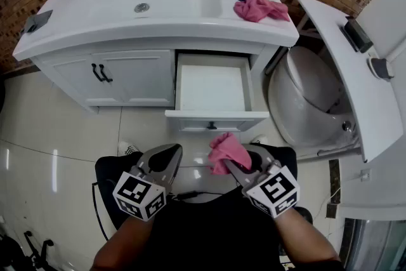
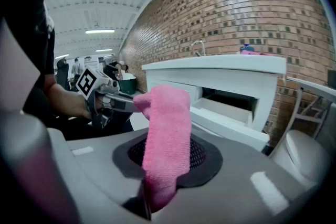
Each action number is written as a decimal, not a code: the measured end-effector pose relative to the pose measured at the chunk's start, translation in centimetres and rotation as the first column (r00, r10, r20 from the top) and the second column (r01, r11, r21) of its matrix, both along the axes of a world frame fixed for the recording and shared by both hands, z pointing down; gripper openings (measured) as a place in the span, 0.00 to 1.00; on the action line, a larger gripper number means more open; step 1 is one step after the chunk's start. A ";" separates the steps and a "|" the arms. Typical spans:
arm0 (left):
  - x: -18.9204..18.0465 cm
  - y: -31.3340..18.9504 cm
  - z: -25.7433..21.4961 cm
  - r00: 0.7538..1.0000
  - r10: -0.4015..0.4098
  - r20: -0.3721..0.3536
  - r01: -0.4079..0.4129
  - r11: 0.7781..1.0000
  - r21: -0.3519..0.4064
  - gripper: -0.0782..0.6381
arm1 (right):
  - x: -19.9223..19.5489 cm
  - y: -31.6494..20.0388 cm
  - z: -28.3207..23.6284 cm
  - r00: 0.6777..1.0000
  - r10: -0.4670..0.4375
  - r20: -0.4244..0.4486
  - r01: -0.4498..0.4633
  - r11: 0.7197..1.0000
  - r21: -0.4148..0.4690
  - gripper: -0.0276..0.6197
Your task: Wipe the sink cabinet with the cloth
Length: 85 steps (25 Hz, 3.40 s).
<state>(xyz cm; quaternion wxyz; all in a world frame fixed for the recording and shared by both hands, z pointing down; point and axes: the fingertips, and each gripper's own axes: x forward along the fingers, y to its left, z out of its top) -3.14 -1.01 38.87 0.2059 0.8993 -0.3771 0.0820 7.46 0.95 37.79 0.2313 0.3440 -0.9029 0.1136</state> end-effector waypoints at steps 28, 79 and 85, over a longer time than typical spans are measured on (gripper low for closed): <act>2.5 -0.4 7.9 0.997 0.077 0.018 -0.074 0.986 -0.152 0.11 | -10.5 -7.4 16.7 0.999 -0.049 -0.013 0.048 0.993 -0.108 0.19; 4.6 -1.6 7.1 1.000 0.003 -0.028 -0.007 0.990 -0.140 0.12 | -8.9 -6.0 2.4 0.997 -0.066 0.039 0.058 0.981 0.185 0.19; 4.2 -1.0 6.7 0.998 0.042 -0.037 -0.046 0.992 -0.116 0.11 | -9.0 -7.8 3.2 0.999 -0.025 0.027 0.019 0.978 0.209 0.19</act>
